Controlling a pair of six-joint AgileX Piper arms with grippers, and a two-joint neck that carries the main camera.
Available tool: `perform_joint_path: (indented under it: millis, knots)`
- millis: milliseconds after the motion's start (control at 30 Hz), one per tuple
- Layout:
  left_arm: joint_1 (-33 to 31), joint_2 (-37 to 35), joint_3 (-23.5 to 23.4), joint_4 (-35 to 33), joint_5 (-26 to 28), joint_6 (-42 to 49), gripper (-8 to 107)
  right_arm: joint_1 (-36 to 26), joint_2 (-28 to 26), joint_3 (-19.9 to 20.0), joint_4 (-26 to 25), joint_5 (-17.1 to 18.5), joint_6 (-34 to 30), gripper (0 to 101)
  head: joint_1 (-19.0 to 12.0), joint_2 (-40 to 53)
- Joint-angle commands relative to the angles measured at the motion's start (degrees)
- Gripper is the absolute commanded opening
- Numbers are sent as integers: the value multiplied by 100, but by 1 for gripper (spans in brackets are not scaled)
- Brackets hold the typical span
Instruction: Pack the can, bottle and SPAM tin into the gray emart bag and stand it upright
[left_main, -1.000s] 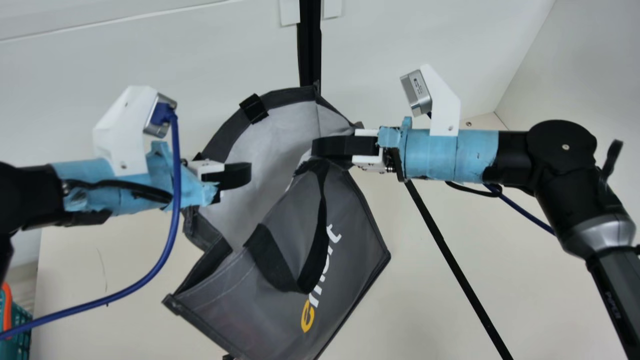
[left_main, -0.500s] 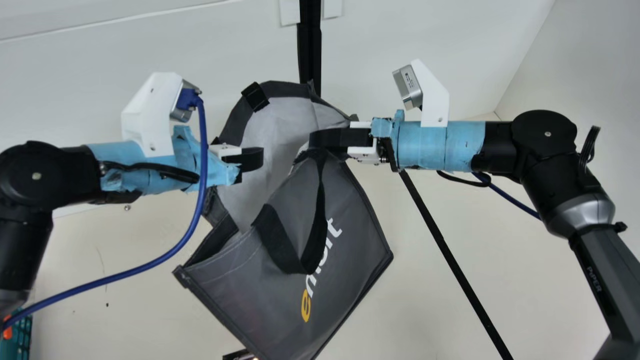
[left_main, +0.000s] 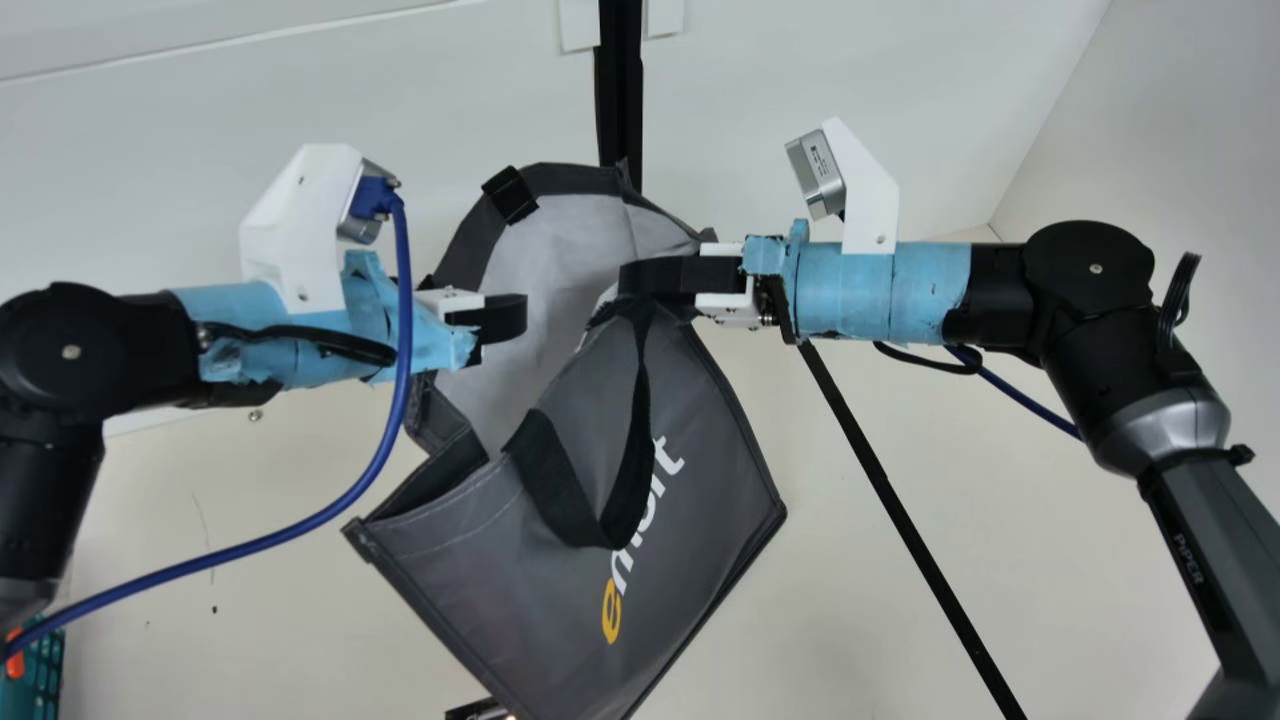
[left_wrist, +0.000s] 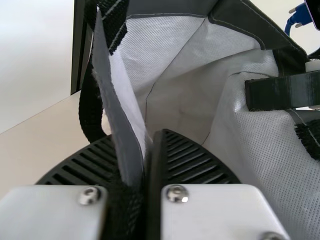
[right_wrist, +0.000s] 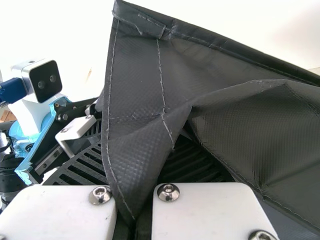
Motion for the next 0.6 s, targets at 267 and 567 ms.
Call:
perform_joint_path:
  millis: [267,567]
  knots:
    - [0,0,0,0,0,0,52,0,0,0,0,0,0,0,-139,-5]
    - [-30,-331,443,-56,-174,125,82,0,0,0,0,0,0,0,-139,-5]
